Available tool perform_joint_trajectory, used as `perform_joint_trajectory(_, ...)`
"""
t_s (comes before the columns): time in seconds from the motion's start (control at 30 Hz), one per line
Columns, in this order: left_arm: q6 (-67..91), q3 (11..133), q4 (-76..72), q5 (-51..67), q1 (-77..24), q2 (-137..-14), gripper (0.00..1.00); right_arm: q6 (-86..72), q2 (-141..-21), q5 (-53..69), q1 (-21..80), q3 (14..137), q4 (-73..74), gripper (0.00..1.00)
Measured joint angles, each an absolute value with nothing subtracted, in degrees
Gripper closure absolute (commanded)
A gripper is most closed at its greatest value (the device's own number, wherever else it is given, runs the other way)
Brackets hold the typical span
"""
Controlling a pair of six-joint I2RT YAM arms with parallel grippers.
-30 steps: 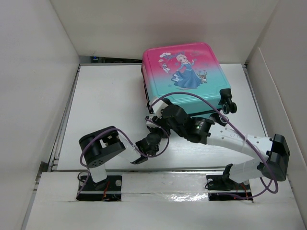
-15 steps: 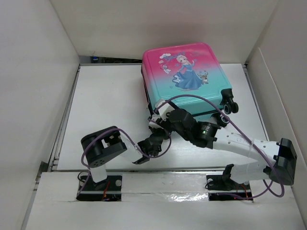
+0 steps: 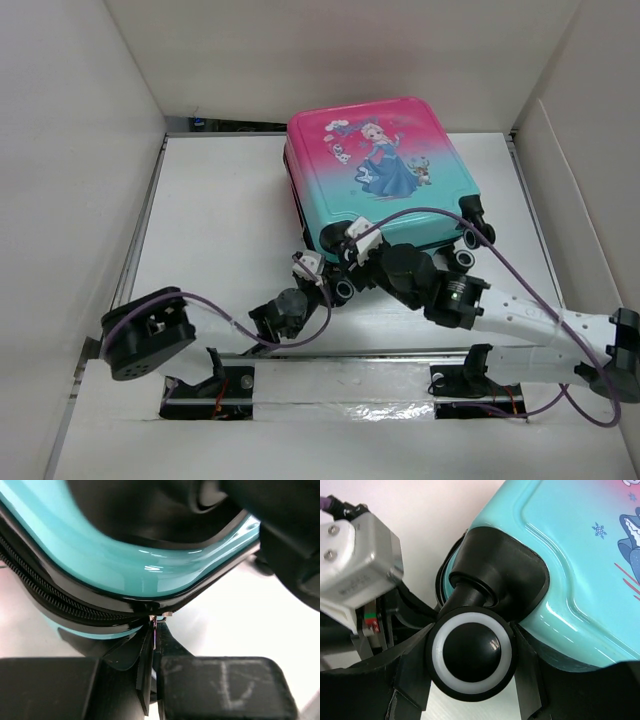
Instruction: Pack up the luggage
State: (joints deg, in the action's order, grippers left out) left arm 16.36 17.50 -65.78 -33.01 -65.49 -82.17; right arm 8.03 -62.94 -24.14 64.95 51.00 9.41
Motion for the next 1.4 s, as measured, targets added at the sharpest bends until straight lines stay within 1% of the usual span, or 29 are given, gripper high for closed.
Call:
perform_joint_trajectory(0.3,18.2,17.3,-42.9,-24.8,-64.7,-58.2,1.00,4.6,-53.0,-19.0,64.8,48.2,7.5,1.00)
perform_joint_trajectory(0.47,19.6,18.4,-30.8,-20.2,-63.7,-51.0,1.00,3.6,-51.4,-16.1,64.8,45.9,6.2,1.00)
perform_joint_trajectory(0.63,20.3,20.5,-21.5,-21.3,-64.4,-51.8,1.00,3.6,-56.2,-14.1,65.0,45.8,5.8,1.00)
perform_joint_trajectory(0.73,21.6,24.0,-16.0,-24.1,-64.4,-53.1,1.00,3.8,-58.8,-15.7,64.6,47.2,4.4,1.00)
perform_joint_trajectory(0.87,24.1,27.0,-10.2,-27.7,-64.7,-51.0,1.00,3.0,-59.0,-12.6,60.9,46.4,2.5,1.00)
perform_joint_trajectory(0.93,26.5,28.4,-6.7,-32.1,-64.9,-48.7,1.00,2.1,-57.3,-8.8,58.1,44.5,1.3,1.00)
perform_joint_trajectory(1.0,29.8,29.6,-0.8,-39.4,-64.1,-45.8,1.00,1.8,-54.3,-6.7,54.7,42.3,0.6,1.00)
perform_joint_trajectory(1.13,33.1,29.8,6.4,-47.4,-62.1,-43.6,1.00,3.5,-50.6,-5.6,48.6,39.6,5.1,1.00)
perform_joint_trajectory(1.23,31.9,29.1,6.0,-47.7,-61.3,-43.4,1.00,4.5,-50.7,-5.8,46.6,39.6,4.3,1.00)
perform_joint_trajectory(1.33,29.5,27.1,0.6,-46.0,-62.7,-43.7,1.00,4.8,-51.5,-5.8,47.3,39.6,3.0,1.00)
perform_joint_trajectory(1.4,27.8,26.6,-3.4,-44.2,-64.1,-46.8,1.00,5.0,-52.1,-6.3,48.5,39.6,2.5,1.00)
